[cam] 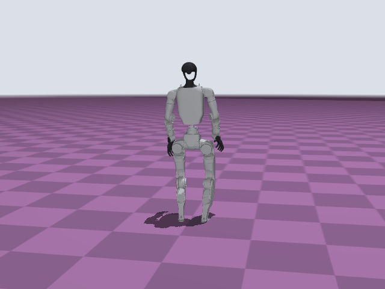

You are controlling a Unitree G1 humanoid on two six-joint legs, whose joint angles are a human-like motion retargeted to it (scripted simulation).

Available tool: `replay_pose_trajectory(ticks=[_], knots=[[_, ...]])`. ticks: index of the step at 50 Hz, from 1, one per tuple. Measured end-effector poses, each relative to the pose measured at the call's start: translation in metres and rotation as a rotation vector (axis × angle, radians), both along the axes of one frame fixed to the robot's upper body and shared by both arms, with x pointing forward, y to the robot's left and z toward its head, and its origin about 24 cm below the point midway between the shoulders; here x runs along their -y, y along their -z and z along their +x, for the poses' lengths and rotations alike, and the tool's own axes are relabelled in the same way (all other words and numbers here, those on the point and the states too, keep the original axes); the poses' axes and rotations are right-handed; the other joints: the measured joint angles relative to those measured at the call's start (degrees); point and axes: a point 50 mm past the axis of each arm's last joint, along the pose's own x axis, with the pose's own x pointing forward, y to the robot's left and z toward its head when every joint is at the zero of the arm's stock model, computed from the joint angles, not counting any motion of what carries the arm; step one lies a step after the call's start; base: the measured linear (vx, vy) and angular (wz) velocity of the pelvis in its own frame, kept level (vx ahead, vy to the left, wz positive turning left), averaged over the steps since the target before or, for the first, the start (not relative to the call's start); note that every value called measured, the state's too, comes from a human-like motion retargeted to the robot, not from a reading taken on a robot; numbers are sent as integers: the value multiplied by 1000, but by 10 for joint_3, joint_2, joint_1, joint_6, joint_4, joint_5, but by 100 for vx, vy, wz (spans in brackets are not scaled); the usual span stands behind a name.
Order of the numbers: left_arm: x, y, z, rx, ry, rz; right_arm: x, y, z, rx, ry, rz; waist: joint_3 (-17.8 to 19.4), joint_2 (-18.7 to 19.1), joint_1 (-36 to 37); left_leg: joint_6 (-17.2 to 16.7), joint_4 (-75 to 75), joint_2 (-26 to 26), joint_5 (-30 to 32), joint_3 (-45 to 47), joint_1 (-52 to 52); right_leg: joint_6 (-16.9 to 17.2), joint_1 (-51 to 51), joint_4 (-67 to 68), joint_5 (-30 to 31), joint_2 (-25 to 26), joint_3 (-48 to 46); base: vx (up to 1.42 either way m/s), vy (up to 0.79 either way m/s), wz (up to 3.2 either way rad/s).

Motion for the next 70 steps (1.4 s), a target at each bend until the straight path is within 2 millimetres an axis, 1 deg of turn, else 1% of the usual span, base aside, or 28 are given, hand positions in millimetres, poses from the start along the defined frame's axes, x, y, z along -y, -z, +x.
replay_pose_trajectory(ticks=[3, 5, 7, 10, 16, 18, 20, 22, 24, 28, 32, 35, 38, 40, 44, 46, 48, 50, 53, 55, 58, 62, 65, 67, 68, 70], knots=[[0, 0, 0, 5, -10, -3, -1, -1, 1, 8, -7, 3, 3, 0, 0, 1, 23, 1, -12, 2, -10, -1, -10, 23, -14, -2, 2, 0, 0, 0], [-1, -1, 4, 15, -18, -4, -1, -2, 5, 19, -10, 4, 1, 0, 0, 2, 19, 1, -13, 2, -12, -5, -13, 19, -15, 0, 3, 0, 0, 0], [0, -1, 2, 11, -24, -8, -1, -2, 3, 18, -11, 6, 4, 1, 0, 0, 35, 4, -19, 3, -17, -5, -17, 33, -22, -1, 4, 0, 0, 0], [-1, -1, 2, 11, -30, -15, -1, -3, 5, 26, -8, 9, 1, 2, 0, -3, 22, 4, -15, 3, -15, -9, -15, 18, -16, 4, 6, 0, 0, 0], [0, 0, -2, -11, -5, -29, -2, -1, 1, 6, -2, 21, -6, 4, 1, -10, -15, 2, 10, 4, 3, -4, 0, -15, 11, 7, 6, 0, 0, 0], [2, 1, -5, -21, 7, -35, -2, 0, -2, -3, -6, 25, -5, 5, 1, -12, -10, 5, 10, 5, 3, -1, -1, -7, 13, 6, 6, 0, 0, 0], [1, 1, -3, -21, 21, -39, -2, -1, 0, 0, -12, 31, -8, 5, 2, -12, -35, 2, 19, 5, 11, -1, 5, -28, 23, 9, 7, 0, 0, 0], [3, 1, -5, -29, 35, -45, -3, -1, -1, -2, -19, 36, -6, 6, 2, -14, -25, 4, 17, 7, 9, 1, 2, -16, 20, 7, 8, 0, 0, 0], [3, 1, -3, -29, 47, -49, -3, -2, 1, 4, -29, 41, -6, 6, 2, -15, -37, 2, 21, 7, 12, 1, 2, -23, 23, 8, 10, 0, 0, 0], [4, 1, -3, -30, 61, -56, -5, -3, 3, 14, -57, 48, -1, 5, 1, -17, -12, 4, 11, 9, 4, 3, -11, 10, 13, 5, 14, 0, 0, 0], [0, -2, 3, -12, 58, -52, -4, -8, 9, 44, -94, 48, 7, 4, 0, -15, 26, 7, -5, 10, -11, 2, -30, 54, -4, 4, 21, -5, -1, -5], [-10, -7, 13, 19, 54, -33, 3, -13, 17, 81, -126, 29, 17, 4, -1, -10, 85, 12, -32, 12, -33, -1, -54, 113, -30, 3, 28, -9, -2, -9], [-11, -11, 21, 53, 45, -39, 4, -21, 29, 131, -168, 18, 24, 7, -1, -2, 167, 29, -71, 18, -77, -6, -97, 178, -58, 8, 34, -13, -2, -21], [-10, -13, 26, 78, 38, -44, 3, -26, 37, 166, -198, 8, 17, 10, 0, 4, 202, 41, -77, 21, -118, -12, -139, 206, -60, 12, 38, -17, -2, -22], [-9, -16, 34, 111, 19, -44, 2, -33, 51, 216, -234, -19, -14, 10, -5, 18, 239, 48, -77, 25, -199, -17, -226, 251, -60, 11, 45, -12, -2, -4], [-7, -15, 34, 112, 12, -50, 1, -34, 53, 224, -244, -27, -29, 8, -7, 22, 240, 46, -77, 25, -224, -18, -253, 259, -60, 9, 47, 0, 0, 0], [-4, -13, 30, 103, 6, -63, -1, -32, 51, 217, -254, -35, -43, 7, -10, 20, 231, 41, -77, 26, -231, -17, -262, 256, -60, 6, 49, 3, 0, 2], [-1, -11, 26, 91, 10, -77, -5, -29, 48, 206, -263, -34, -23, 5, -11, 13, 210, 34, -77, 27, -189, -13, -221, 237, -60, 4, 49, 11, 2, 3], [3, -7, 14, 56, 32, -83, -8, -22, 38, 167, -264, -32, -6, 6, -8, -2, 177, 27, -73, 24, -128, -7, -157, 198, -60, 7, 45, 16, 2, 2], [4, -5, 9, 34, 49, -82, -9, -19, 33, 141, -259, -30, 1, 6, -7, -10, 133, 19, -50, 18, -90, -3, -117, 154, -42, 11, 43, 13, 3, 11], [4, -3, 3, 4, 86, -75, -10, -15, 28, 105, -256, -27, -4, 4, -5, -18, 60, 9, -11, 12, -57, 4, -81, 81, -2, 13, 41, 8, 3, 12], [5, -1, 0, -21, 136, -58, -8, -11, 23, 71, -256, -31, -18, 2, -2, -19, -19, -1, 27, 8, -29, 10, -54, 10, 37, 13, 33, 3, 2, 6], [6, -1, 0, -29, 164, -49, -7, -10, 21, 58, -255, -35, -23, -1, -2, -18, -66, -8, 46, 7, -9, 12, -38, -25, 52, 9, 28, 0, 0, 0], [8, 0, -2, -35, 175, -45, -6, -9, 18, 50, -256, -40, -24, -2, -1, -19, -67, -9, 48, 7, -7, 13, -37, -22, 52, 5, 26, 0, 0, 0], [7, 0, 0, -32, 181, -40, -6, -9, 20, 53, -255, -42, -27, -3, -2, -18, -95, -14, 59, 6, 3, 13, -29, -44, 60, 6, 24, 0, 0, 0], [9, 1, -2, -39, 189, -37, -6, -8, 18, 45, -254, -44, -26, -4, -2, -20, -93, -15, 60, 7, 5, 15, -28, -38, 60, 1, 22, 0, 0, 0]])
